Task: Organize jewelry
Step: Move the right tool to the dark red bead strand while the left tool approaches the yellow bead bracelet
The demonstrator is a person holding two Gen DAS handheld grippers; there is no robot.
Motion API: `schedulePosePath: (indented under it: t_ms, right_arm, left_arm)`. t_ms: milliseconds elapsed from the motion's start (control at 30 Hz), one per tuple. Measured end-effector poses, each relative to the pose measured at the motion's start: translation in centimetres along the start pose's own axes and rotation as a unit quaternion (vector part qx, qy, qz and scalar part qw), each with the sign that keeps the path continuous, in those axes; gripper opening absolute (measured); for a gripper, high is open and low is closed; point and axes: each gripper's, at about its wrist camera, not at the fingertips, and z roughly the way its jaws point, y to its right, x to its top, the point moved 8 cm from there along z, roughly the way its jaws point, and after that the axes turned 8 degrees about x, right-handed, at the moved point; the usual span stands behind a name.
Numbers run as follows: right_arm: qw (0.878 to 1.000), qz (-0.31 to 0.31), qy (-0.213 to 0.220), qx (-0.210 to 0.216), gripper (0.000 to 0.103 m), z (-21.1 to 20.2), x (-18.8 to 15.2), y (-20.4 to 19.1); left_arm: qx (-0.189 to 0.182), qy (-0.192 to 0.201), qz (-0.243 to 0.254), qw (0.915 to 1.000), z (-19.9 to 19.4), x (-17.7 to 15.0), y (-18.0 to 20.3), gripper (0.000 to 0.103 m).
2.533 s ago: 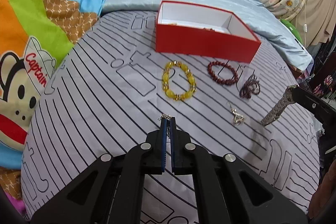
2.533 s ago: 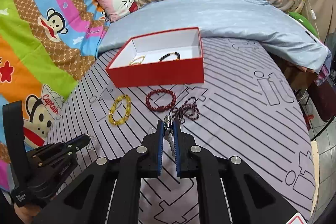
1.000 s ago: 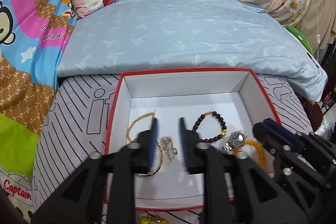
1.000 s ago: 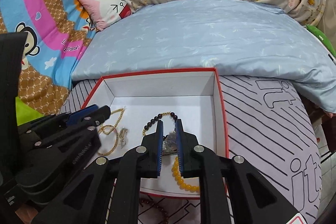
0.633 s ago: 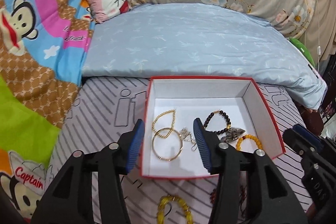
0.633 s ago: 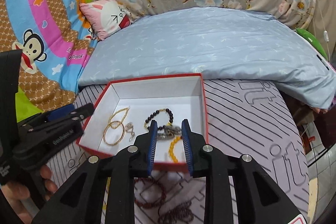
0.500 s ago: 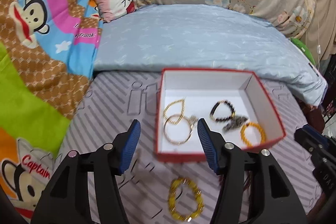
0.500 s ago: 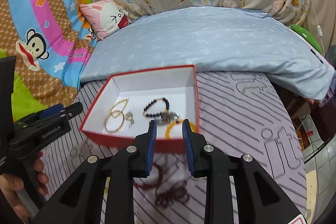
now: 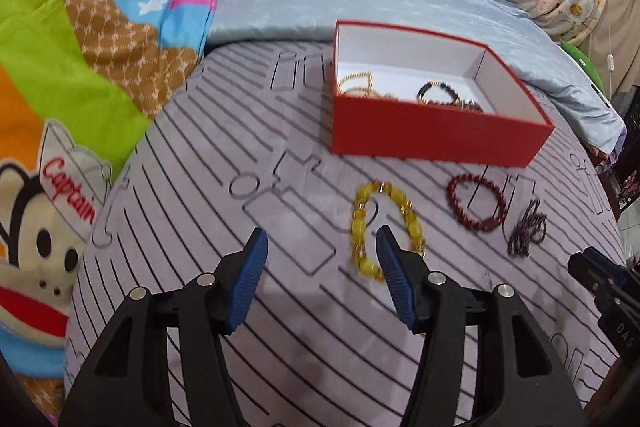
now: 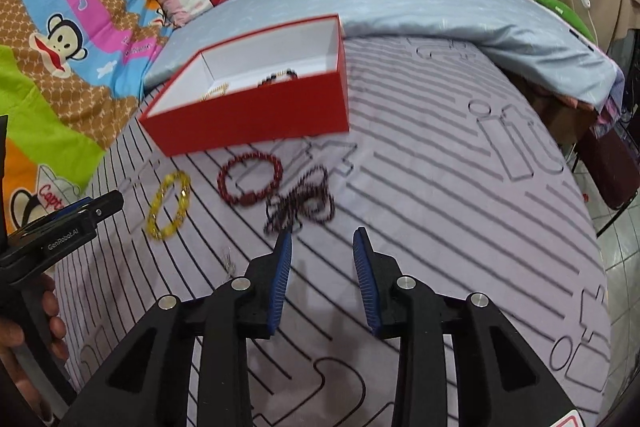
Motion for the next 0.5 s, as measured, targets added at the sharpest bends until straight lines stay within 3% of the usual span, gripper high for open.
schedulePosePath:
  t_ms: [67, 167, 500]
  right_arm:
    - [1.000, 0.001, -0.005, 0.001, 0.034, 0.6, -0.6, 0.0]
    - [1.000, -0.003, -0.005, -0.003, 0.045, 1.5, -0.7, -0.3]
    - [1.000, -0.004, -0.011, -0.015, 0.058, 4.6, 0.8, -0.4]
  left_arm:
    - [0.003, -0.010, -0.004, 0.9999, 0.5, -1.0, -0.1, 0.057]
    - [0.008, -0.019, -0.010, 0.9997, 1.0, -1.9, -0.2, 0.061]
    - [0.011, -0.015, -0.013, 0.9997, 1.4, -1.8, 0.3, 0.073]
